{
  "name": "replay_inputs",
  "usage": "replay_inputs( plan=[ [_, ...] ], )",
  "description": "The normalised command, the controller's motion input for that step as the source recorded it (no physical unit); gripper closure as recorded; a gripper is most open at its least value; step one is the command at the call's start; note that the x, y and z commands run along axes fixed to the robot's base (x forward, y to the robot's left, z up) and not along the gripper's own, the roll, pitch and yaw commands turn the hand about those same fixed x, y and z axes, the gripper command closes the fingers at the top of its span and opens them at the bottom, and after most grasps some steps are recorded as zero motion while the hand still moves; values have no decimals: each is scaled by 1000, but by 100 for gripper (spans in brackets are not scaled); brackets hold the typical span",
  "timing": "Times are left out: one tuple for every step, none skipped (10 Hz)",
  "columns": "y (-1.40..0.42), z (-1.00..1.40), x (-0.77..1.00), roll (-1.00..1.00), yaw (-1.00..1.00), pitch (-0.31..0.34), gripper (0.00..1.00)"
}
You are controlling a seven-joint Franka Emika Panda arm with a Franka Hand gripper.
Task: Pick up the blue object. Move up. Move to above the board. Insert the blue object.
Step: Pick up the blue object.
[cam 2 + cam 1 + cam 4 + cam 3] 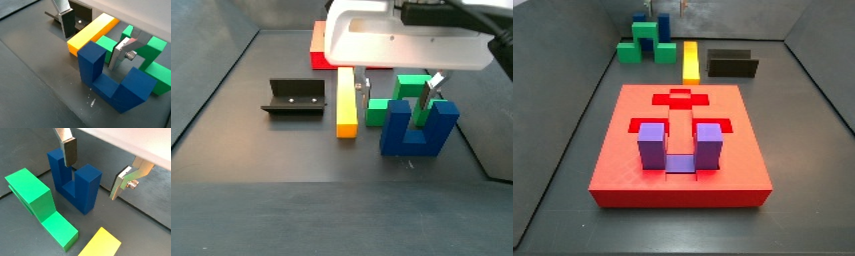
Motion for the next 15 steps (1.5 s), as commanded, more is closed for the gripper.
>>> replay_inputs(
  plan=[
    [97, -291, 0, 26, 54, -111, 0],
    [143, -300, 54, 24, 26, -94, 0],
    [123, -277, 0, 0, 31, -130, 0],
    [103, -274, 0, 0, 43, -120, 0],
    [0, -186, 0, 0, 37, -67, 0],
    [0, -169, 0, 0, 0, -81, 0],
    [0, -189, 0, 0, 0, -90, 0],
    [0, -171, 0, 0, 0, -86, 0],
    [0, -29, 0, -30, 0, -83, 0],
    [0, -31, 0, -73, 0, -109, 0],
    [0, 0, 0, 0, 0, 0, 0],
    [0, 0, 0, 0, 0, 0, 100],
    [0, 0, 0, 0, 0, 0, 100],
    [0, 0, 0, 0, 0, 0, 100],
    [0, 0, 0, 0, 0, 0, 100]
  ],
)
